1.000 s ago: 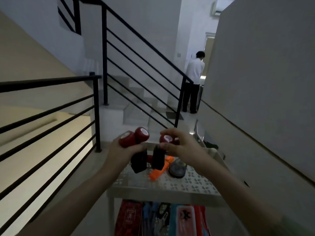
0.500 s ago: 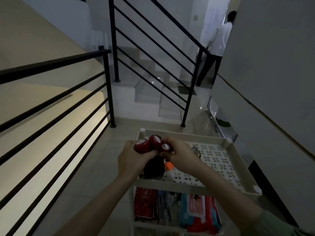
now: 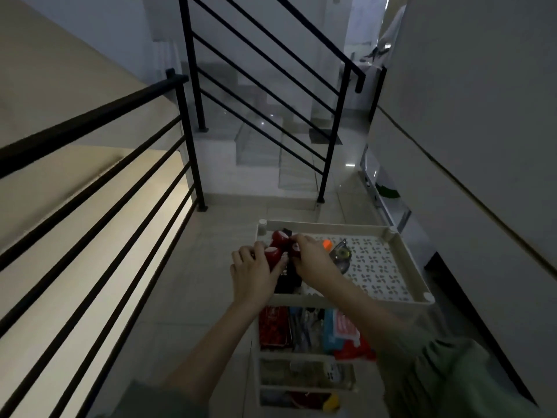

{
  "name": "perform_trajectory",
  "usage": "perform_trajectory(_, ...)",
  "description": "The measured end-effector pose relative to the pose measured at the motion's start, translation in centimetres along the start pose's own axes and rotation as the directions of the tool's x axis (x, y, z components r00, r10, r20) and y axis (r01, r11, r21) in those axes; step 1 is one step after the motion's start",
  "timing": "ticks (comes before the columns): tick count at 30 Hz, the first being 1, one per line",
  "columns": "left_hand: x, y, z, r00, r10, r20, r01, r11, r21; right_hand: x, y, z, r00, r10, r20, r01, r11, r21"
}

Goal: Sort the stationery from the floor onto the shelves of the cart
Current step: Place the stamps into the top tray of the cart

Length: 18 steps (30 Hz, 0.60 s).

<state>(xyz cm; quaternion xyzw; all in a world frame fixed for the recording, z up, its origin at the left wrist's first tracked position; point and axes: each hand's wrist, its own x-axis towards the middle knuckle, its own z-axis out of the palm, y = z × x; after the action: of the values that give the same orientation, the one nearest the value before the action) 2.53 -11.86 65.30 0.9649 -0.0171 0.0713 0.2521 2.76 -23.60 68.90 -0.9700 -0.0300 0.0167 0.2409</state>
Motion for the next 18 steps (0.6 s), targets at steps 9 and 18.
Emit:
perform_trajectory(9,-0.3,0.6,-0.5,0.956,0.073,0.284,0.012,0.958,-0.288,-0.9,-0.9,-1.3,0.981,0.099,0.169,-0.100,0.995,-0.008)
perform_trajectory(18,-1.0,-0.5,-0.7,0.960,0.060,0.273,-0.006,0.981,-0.195,-0.7,-0.5,-2.7,0.963,0.100,0.250,-0.114,0.993,0.043)
